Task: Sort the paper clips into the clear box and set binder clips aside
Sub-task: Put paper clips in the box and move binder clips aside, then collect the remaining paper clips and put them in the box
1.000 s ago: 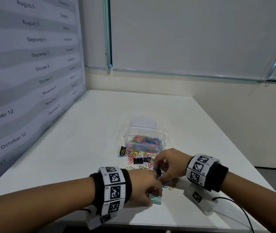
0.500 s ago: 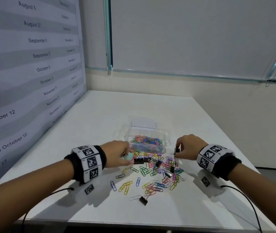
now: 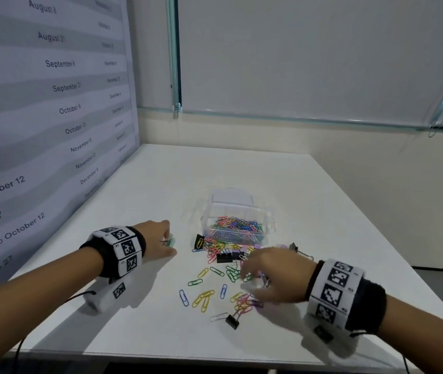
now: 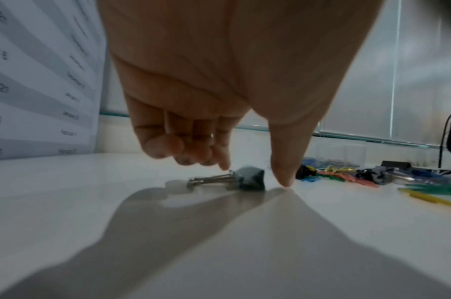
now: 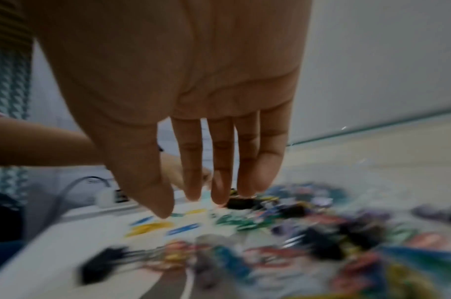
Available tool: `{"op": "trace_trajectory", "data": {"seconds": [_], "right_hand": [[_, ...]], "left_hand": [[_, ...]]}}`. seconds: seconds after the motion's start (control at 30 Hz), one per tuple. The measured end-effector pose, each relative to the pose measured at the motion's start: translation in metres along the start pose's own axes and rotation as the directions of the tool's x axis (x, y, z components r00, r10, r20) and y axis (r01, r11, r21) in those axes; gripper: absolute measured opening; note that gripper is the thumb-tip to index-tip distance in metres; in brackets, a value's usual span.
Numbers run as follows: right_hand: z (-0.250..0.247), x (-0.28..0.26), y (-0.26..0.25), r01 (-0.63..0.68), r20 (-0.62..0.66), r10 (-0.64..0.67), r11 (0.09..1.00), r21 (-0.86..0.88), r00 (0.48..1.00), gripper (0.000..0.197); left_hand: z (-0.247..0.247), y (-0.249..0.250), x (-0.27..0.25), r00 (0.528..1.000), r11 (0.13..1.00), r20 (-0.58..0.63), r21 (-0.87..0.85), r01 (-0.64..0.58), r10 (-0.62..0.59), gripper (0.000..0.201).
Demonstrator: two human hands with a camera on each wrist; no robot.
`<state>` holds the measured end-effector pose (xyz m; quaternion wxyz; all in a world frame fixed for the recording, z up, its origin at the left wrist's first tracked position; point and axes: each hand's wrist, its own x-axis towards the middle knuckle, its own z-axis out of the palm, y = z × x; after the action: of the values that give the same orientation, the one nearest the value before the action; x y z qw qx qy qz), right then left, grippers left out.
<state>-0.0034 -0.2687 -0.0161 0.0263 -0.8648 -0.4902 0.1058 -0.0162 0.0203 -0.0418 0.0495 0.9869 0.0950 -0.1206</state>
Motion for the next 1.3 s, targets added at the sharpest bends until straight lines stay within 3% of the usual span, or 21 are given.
{"op": "trace_trajectory", "data": {"seconds": [0.17, 0.43, 0.57, 0.67, 0.77, 0.93, 1.17, 1.3], "right_hand": [[0.013, 0.003, -0.038, 0.17, 0.14, -0.179, 0.983, 0.071, 0.974, 0.034], [0.017, 0.013, -0.033, 0.171, 0.095, -0.181, 0.979, 0.107, 0.979, 0.02], [0.003, 0.012, -0.007, 0.059, 0.001, -0.059, 0.992, 0.111, 0.998, 0.02], [-0.007, 0.015, 0.023, -0.075, -0.067, 0.083, 0.991, 0.113, 0.994, 0.017], [-0.013, 0.016, 0.055, -0.262, -0.119, 0.282, 0.952, 0.159, 0.952, 0.02], [-0.021, 0.01, 0.089, -0.416, -0.192, 0.456, 0.884, 0.214, 0.869, 0.012], [-0.012, 0.012, 0.096, -0.458, -0.077, 0.465, 0.884, 0.091, 0.882, 0.008], [-0.009, 0.019, 0.085, -0.431, -0.044, 0.43, 0.902, 0.001, 0.902, 0.021]], "left_hand": [[-0.004, 0.026, 0.002, 0.984, 0.986, -0.079, -0.039, -0.162, 0.158, 0.04], [-0.009, 0.053, 0.012, 0.982, 0.982, 0.0, -0.027, -0.189, 0.189, 0.04], [-0.005, 0.049, 0.015, 0.992, 0.984, -0.005, -0.125, -0.125, 0.126, 0.035], [-0.007, 0.046, 0.015, 0.989, 0.974, 0.019, -0.178, -0.139, 0.144, 0.04], [-0.006, 0.045, 0.012, 0.984, 0.966, -0.023, -0.19, -0.178, 0.177, 0.035], [-0.011, 0.034, 0.009, 0.968, 0.93, -0.079, -0.27, -0.25, 0.237, 0.022], [-0.017, 0.018, 0.014, 0.983, 0.895, -0.168, -0.424, -0.141, 0.076, 0.028], [-0.015, 0.017, 0.02, 0.987, 0.922, -0.162, -0.38, -0.072, 0.011, 0.026]]}}
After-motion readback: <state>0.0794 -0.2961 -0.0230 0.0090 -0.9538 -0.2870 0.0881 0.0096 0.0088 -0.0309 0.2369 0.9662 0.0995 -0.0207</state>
